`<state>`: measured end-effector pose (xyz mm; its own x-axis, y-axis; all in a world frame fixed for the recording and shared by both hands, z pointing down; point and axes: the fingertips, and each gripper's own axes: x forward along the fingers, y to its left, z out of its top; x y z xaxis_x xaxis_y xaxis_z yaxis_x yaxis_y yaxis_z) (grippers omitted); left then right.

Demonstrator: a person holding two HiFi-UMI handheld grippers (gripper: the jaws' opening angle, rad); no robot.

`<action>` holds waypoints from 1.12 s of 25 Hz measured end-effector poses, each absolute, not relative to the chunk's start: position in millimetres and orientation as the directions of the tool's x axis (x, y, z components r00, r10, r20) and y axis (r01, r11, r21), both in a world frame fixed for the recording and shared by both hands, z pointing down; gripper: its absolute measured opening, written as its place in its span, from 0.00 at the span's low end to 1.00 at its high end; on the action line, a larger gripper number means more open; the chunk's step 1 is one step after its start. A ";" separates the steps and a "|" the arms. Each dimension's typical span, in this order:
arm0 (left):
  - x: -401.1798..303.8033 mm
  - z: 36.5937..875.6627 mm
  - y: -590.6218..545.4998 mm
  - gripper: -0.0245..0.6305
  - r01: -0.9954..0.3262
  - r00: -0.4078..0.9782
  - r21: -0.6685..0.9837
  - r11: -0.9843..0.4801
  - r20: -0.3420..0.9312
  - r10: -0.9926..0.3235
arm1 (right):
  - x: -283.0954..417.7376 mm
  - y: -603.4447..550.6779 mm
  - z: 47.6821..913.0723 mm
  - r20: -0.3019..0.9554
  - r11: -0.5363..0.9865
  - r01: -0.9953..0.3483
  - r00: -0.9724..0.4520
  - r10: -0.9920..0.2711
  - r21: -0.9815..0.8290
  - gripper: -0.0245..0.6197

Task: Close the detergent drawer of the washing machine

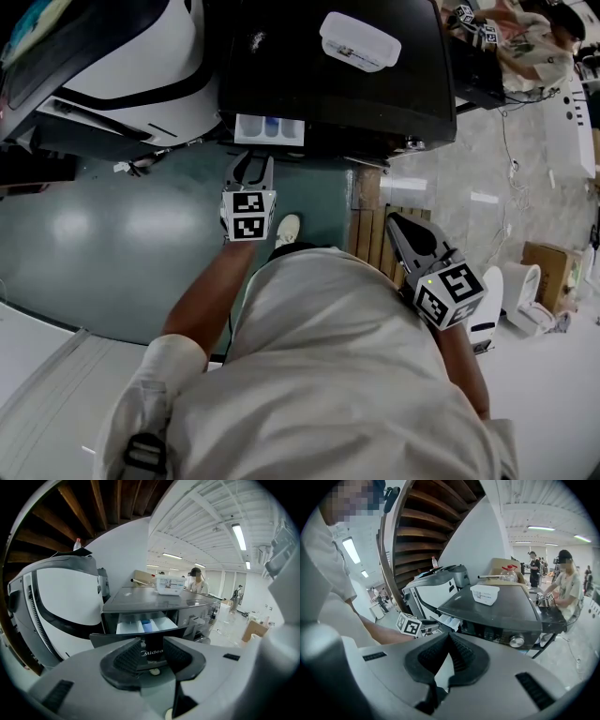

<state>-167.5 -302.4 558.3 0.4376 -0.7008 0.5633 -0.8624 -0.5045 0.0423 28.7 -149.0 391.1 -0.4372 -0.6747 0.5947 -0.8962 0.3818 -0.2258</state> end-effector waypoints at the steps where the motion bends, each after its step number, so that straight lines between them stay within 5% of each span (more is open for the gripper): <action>1: -167.0 558.1 -303.7 0.25 -0.862 0.439 0.042 -0.506 0.563 -0.700 | 28.9 -149.2 390.9 0.594 0.380 -0.897 -0.436 -0.676 -0.226 0.04; 28: -156.2 556.6 -350.7 0.25 -0.859 0.446 0.038 -0.511 0.549 -0.707 | 40.9 -170.9 395.4 0.610 0.335 -0.915 -0.399 -0.685 -0.223 0.04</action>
<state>-156.2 -350.7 556.6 0.4457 -0.7071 0.5490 -0.8585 -0.5113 0.0384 40.9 -170.9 395.4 -0.3993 -0.6848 0.6096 -0.9154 0.3351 -0.2232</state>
